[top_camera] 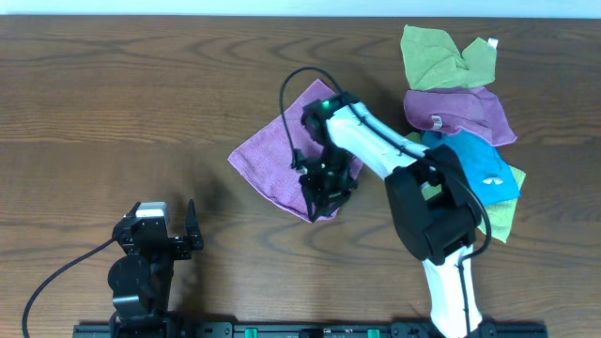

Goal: Fold the cloth

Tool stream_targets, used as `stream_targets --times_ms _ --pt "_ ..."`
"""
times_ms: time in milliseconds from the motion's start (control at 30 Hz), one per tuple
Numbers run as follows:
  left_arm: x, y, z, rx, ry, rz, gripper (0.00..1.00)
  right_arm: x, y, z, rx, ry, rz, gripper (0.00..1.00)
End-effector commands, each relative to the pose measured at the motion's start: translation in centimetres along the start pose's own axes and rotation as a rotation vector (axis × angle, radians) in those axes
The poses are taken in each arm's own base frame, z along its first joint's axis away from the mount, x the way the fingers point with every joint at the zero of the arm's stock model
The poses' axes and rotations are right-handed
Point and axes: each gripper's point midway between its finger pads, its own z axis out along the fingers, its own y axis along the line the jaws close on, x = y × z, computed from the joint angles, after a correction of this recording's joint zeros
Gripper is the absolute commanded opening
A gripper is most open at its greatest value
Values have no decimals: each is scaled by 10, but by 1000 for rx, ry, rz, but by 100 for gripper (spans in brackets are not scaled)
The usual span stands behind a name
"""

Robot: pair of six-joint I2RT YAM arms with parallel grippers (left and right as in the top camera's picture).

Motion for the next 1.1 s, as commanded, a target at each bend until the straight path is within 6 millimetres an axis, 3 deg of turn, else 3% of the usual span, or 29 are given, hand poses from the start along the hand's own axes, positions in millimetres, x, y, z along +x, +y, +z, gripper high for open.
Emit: stream_targets --times_ms 0,167,233,333,400,500,600,767,1067 --pt "12 0 3 -3 29 -7 95 -1 13 3 -11 5 -29 55" --pt "12 0 3 -3 29 -7 95 2 11 5 26 19 -40 45" --pt "12 0 3 -3 29 -7 95 7 11 5 25 39 -55 48" --pt "12 0 3 -3 29 -7 95 9 11 5 24 47 -65 60" --pt "12 0 3 -3 29 -7 95 2 9 4 25 18 -76 59" --pt "12 0 3 -3 29 -7 95 -20 7 2 28 -69 -107 42" --pt "12 0 3 -3 29 -7 95 -40 5 -1 30 -150 -111 37" --pt "12 0 3 -3 29 -7 95 -36 5 -1 27 -135 -95 41" --pt "12 0 3 -3 29 -7 95 -20 23 11 22 -61 -91 68"
